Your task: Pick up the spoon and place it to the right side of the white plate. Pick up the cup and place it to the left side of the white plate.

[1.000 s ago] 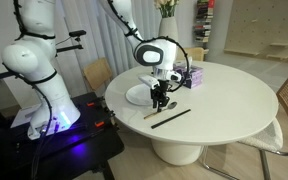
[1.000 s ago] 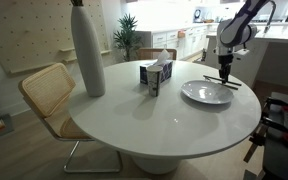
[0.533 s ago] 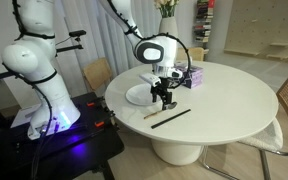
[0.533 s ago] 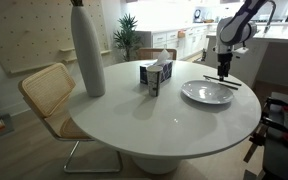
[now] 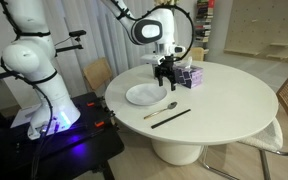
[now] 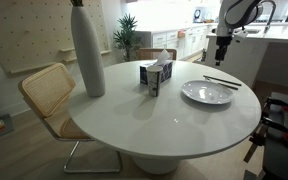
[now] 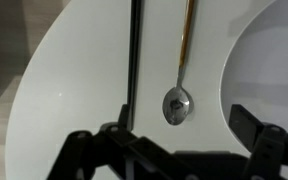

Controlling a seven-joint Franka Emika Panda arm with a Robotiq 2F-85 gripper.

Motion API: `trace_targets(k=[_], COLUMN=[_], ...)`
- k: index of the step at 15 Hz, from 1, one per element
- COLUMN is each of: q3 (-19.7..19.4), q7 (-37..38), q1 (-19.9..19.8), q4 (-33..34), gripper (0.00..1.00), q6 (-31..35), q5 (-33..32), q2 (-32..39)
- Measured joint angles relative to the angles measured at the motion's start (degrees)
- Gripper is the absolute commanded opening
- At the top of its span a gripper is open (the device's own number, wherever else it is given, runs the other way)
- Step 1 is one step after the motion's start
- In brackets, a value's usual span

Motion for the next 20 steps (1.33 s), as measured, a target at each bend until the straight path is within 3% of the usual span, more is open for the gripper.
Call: trace_targets(k=[4, 7, 13, 17, 20], q3=[0.7, 3.5, 12.7, 18.4, 20.5], q7=[5.6, 8.9, 17.0, 21.5, 22.3], q1=[4.3, 7.6, 14.2, 18.0, 19.8], q4=[-3.2, -8.3, -17.0, -17.5, -16.5], gripper=[1.00, 1.00, 1.00, 1.00, 1.00], q6=[0.0, -0.1, -0.8, -2.8, -4.0], q5=[-7.8, -10.1, -10.5, -10.5, -10.4], q2=[-7.7, -13.7, -21.1, -22.5, -22.7])
